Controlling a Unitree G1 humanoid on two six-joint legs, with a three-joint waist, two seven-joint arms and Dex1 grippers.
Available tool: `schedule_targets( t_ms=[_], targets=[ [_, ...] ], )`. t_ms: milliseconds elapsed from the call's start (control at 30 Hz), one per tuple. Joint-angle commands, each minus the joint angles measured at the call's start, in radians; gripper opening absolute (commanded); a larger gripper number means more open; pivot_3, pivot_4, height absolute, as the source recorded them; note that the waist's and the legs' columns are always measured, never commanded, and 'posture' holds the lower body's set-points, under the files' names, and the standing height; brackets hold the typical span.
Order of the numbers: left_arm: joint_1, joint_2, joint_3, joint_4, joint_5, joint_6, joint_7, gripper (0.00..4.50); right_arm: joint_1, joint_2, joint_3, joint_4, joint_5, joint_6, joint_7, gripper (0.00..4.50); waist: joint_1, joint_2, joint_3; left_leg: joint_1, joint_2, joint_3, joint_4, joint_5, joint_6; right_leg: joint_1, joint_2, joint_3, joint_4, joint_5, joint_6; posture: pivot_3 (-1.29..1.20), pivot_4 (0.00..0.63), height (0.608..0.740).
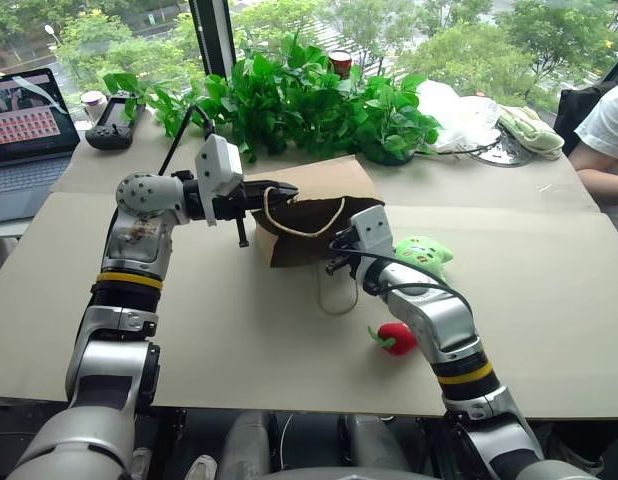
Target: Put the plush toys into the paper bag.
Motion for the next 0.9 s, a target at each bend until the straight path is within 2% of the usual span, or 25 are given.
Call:
schedule_targets(
  t_ms=[33,300,600,733,900],
  targets=[
    [-0.028,-0.004,0.037,-0.035,-0.039,0.042,0.033,0.00,-0.006,-0.001,0.010,0.004,-0.048,0.001,0.008,0.04,-0.001,0.000,0.000,0.000,0.000,0.000,0.000,0.000,0.000,0.000,0.000,0.000,0.001,0.000,0.000,0.00,0.150,0.740],
    [-0.051,-0.019,0.070,-0.066,-0.087,0.157,0.101,0.00,0.017,-0.040,0.096,0.023,-0.161,0.033,0.037,0.04,-0.003,0.000,0.000,0.001,0.000,0.000,0.000,0.000,0.000,0.000,0.000,0.000,0.002,0.000,0.000,0.00,0.150,0.740],
    [-0.041,-0.031,0.075,-0.095,-0.097,0.193,0.136,0.00,0.016,-0.021,0.093,0.026,-0.203,0.041,0.071,0.04,-0.003,0.000,-0.001,0.001,0.000,0.000,0.000,0.000,0.000,0.000,0.000,0.000,0.002,0.000,0.000,0.00,0.150,0.740],
    [-0.027,-0.032,0.071,-0.101,-0.093,0.194,0.136,0.00,0.001,-0.009,0.045,-0.023,-0.191,0.033,0.075,0.04,-0.003,0.000,-0.001,0.001,0.000,0.000,0.000,0.000,0.000,0.000,0.000,0.000,0.002,0.000,0.000,0.00,0.150,0.740],
    [-0.013,-0.033,0.068,-0.107,-0.091,0.195,0.140,0.00,-0.014,0.027,-0.079,-0.213,-0.065,0.111,0.121,0.04,-0.002,0.000,-0.001,0.001,0.000,0.000,0.000,0.000,-0.001,-0.001,0.000,0.000,0.002,0.000,0.000,0.00,0.150,0.740]
  ],
)
